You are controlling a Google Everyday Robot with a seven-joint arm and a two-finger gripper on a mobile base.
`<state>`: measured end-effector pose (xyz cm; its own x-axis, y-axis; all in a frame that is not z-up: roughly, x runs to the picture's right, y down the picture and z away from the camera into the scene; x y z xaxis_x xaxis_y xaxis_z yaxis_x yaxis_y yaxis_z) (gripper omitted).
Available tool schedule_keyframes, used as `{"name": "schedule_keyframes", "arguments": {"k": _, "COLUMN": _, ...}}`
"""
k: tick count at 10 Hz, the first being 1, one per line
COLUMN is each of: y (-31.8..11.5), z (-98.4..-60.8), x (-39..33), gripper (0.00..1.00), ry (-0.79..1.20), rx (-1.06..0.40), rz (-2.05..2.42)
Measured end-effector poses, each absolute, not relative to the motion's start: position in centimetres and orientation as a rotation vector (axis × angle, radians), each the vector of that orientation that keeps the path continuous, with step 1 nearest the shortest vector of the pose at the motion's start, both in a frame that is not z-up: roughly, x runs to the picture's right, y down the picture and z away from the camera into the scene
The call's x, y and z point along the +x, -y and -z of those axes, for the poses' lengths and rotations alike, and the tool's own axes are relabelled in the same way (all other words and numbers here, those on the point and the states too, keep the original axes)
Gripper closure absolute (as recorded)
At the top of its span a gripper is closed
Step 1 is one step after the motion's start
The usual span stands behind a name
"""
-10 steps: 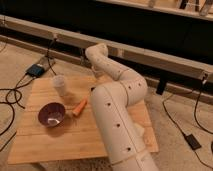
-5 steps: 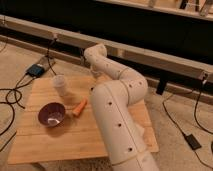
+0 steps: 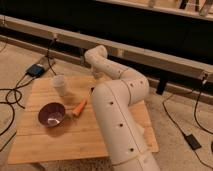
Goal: Push the eraser across the table
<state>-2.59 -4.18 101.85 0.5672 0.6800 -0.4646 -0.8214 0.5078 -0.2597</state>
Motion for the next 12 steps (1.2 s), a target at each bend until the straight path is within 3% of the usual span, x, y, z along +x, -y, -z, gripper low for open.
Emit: {"name": "schedule_keyframes", "arguments": {"k": 12, "y": 4.0, "z": -103.3, "x": -3.0, "gripper": 0.35, "ry": -0.328, "rx": -0.484, "rz": -0.872}}
